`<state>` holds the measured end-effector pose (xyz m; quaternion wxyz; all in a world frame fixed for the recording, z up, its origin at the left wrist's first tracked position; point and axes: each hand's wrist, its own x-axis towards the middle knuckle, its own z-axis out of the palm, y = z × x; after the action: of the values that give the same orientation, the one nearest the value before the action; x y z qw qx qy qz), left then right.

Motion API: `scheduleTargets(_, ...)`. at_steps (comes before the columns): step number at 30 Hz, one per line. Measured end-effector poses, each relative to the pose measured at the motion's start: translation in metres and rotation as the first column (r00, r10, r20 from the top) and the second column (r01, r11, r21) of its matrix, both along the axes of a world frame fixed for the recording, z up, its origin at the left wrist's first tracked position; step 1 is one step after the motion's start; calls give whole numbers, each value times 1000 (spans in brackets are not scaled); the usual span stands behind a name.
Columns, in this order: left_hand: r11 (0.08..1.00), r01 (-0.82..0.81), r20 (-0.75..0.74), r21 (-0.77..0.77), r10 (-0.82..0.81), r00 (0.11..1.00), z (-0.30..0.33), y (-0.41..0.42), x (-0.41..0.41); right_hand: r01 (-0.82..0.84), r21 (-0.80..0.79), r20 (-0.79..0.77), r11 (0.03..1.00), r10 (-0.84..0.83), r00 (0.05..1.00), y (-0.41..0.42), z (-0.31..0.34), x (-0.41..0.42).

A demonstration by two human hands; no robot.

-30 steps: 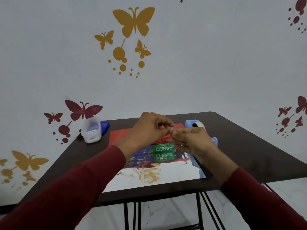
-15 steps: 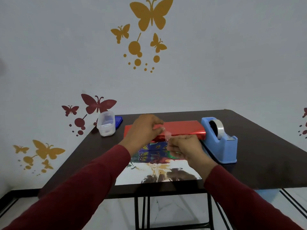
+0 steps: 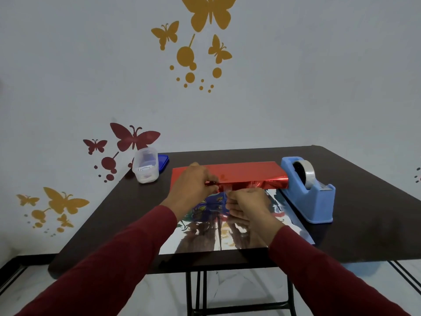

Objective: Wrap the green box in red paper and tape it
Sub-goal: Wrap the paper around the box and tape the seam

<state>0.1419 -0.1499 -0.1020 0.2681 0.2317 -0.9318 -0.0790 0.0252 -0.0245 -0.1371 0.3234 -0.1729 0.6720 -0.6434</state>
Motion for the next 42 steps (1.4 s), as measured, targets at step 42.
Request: scheduleTargets(42, 996, -55, -53, -69, 51, 997, -10, 7, 1, 132, 476, -726, 870, 303, 617, 5, 6, -19)
